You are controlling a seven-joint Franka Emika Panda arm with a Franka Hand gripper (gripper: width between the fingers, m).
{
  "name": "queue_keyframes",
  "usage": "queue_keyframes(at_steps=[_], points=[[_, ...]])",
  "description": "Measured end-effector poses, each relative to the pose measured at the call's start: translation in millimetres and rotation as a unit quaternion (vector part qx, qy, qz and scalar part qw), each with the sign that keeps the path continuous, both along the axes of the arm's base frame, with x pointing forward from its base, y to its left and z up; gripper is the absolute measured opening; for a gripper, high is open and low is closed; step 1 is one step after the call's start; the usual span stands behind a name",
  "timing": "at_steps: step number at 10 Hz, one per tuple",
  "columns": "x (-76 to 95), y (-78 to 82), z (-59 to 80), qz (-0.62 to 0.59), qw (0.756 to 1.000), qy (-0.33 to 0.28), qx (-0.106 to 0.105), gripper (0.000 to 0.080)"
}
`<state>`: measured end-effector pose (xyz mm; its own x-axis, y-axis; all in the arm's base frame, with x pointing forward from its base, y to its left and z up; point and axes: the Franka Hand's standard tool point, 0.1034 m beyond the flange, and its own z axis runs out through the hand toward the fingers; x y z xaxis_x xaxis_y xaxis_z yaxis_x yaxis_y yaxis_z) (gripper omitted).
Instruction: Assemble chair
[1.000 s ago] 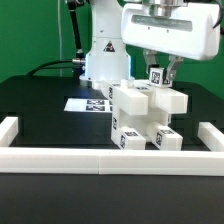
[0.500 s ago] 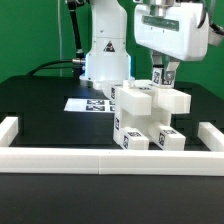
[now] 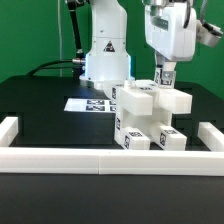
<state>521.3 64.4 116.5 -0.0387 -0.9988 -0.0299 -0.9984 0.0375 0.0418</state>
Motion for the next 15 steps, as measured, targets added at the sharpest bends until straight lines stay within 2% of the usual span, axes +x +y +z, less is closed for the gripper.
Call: queue_keyframes(at_steps=[6, 8, 9, 10, 11, 13, 15], points=[[-0.3, 6.2, -0.2, -0.167, 0.986, 0.006, 0.007, 0.029], [-0.4, 7.2, -0.3, -0.165, 0.986, 0.006, 0.007, 0.029], [-0.7, 7.2, -0.9, -0.152, 0.988, 0.006, 0.008, 0.036], [-1.0, 7.1, -1.7, -0.134, 0.991, 0.006, 0.008, 0.0542], [-1.4, 7.4, -2.4, -0.132, 0.991, 0.007, 0.007, 0.0616], [-1.1, 11.8, -0.3, -0.018, 1.0, 0.016, 0.007, 0.0643], [-0.9, 13.1, -0.4, 0.059, 0.998, 0.013, 0.011, 0.0648]])
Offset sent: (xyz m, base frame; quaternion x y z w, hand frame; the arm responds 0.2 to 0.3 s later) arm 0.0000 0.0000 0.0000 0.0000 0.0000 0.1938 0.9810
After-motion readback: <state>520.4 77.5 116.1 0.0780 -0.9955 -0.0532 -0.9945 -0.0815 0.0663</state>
